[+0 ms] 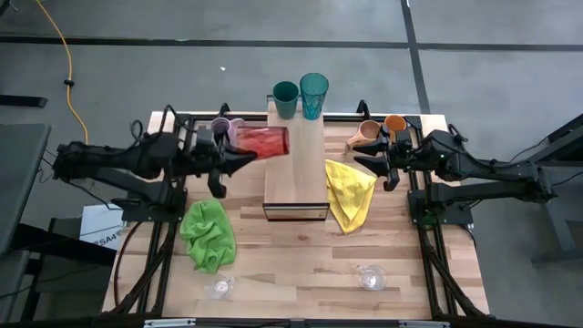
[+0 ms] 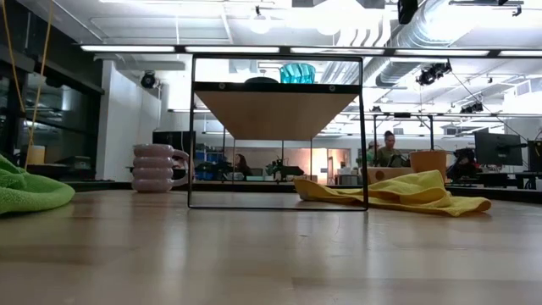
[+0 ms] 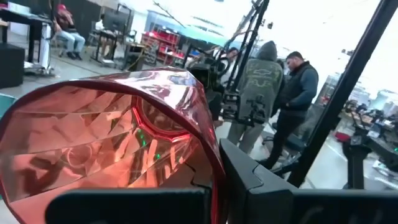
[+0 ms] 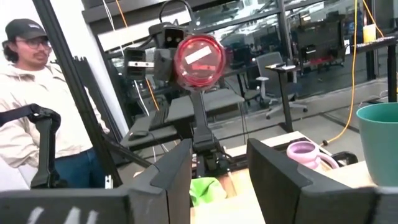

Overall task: Stack small to large cups/mugs on shelf
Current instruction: Put the red cup on the shelf

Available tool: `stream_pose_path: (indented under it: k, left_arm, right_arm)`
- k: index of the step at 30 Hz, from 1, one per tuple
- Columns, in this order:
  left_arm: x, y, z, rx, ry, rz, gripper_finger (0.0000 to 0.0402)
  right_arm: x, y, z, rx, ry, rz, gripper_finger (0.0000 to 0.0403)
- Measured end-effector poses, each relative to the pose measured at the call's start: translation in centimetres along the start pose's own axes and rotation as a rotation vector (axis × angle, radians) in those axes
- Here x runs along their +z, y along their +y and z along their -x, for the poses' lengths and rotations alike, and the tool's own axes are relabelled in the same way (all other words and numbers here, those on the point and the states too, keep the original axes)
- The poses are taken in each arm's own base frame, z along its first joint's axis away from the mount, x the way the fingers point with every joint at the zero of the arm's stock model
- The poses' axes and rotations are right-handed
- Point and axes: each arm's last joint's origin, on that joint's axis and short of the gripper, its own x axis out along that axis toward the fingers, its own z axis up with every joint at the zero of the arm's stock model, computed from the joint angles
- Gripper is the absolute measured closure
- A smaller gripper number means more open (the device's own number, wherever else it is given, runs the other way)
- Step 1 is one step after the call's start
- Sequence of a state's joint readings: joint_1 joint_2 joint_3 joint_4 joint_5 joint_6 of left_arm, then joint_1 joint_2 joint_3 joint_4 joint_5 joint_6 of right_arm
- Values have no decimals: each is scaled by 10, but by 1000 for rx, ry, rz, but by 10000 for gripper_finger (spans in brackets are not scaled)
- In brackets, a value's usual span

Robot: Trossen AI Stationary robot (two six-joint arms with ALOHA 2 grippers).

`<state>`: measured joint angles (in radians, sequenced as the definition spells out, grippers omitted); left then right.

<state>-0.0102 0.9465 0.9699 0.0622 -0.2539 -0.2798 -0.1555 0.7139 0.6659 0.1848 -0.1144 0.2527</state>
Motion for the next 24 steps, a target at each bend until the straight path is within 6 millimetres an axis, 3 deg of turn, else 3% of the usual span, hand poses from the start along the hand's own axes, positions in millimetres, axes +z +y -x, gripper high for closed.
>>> stream_pose_path:
  k: [24]
  left_arm:
    - [-4,-5,0,4,14,3,401]
  right_arm:
    - [0,0,0,2,0,18,256]
